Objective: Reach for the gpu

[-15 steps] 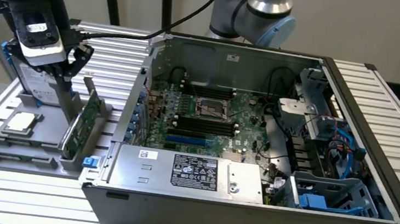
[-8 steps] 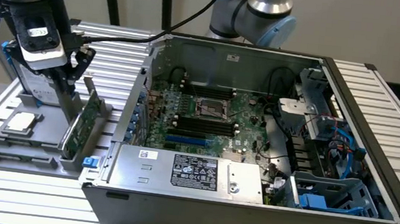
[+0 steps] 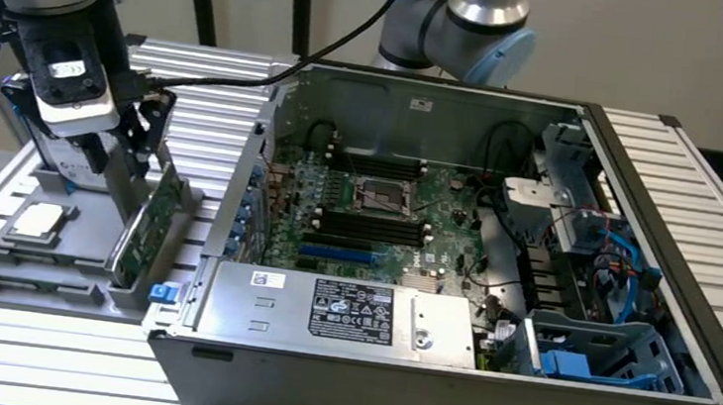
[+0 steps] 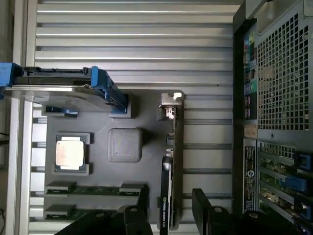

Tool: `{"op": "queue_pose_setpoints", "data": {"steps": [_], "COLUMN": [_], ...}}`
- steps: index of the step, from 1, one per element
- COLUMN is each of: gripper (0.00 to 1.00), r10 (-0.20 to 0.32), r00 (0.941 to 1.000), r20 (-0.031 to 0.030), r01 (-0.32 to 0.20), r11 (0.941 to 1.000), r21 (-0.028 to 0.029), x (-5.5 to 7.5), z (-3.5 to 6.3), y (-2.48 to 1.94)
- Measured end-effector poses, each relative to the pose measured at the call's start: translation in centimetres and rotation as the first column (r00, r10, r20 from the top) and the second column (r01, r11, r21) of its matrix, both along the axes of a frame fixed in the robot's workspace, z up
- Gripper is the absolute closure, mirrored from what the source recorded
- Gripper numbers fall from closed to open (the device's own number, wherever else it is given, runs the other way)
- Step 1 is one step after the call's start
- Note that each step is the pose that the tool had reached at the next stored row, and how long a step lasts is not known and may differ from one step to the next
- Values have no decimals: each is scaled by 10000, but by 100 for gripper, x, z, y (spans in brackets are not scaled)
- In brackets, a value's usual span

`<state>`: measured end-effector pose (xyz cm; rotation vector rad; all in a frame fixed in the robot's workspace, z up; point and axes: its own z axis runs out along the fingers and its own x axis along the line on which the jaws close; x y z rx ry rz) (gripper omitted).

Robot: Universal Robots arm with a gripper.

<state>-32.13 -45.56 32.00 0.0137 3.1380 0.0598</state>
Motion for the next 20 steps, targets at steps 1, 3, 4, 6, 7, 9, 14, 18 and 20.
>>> {"op": "queue_pose_setpoints", "data": {"steps": [1, 3, 4, 6, 7, 9, 14, 18, 20], "gripper": [52, 52, 52, 52, 52, 52, 52, 52, 52], "r10": [-31, -92, -137, -251, -304, -380, -486, -510, -520], "r00": [10000, 9999, 9999, 9996, 9995, 9992, 9988, 9987, 9986], "r20": [15, 45, 61, 86, 93, 93, 94, 93, 94], "r01": [31, 92, 137, 251, 304, 380, 486, 510, 520], "r11": [10000, 10000, 9999, 9997, 9995, 9993, 9988, 9987, 9986], "r21": [1, 1, 1, 1, 2, 1, 2, 1, 2], "x": [0, 0, 0, -1, -1, 0, 0, 0, 0], "z": [-18, -54, -73, -110, -127, -164, -255, -327, -363], "y": [-9, -25, -32, -42, -46, -51, -53, -53, -53]}}
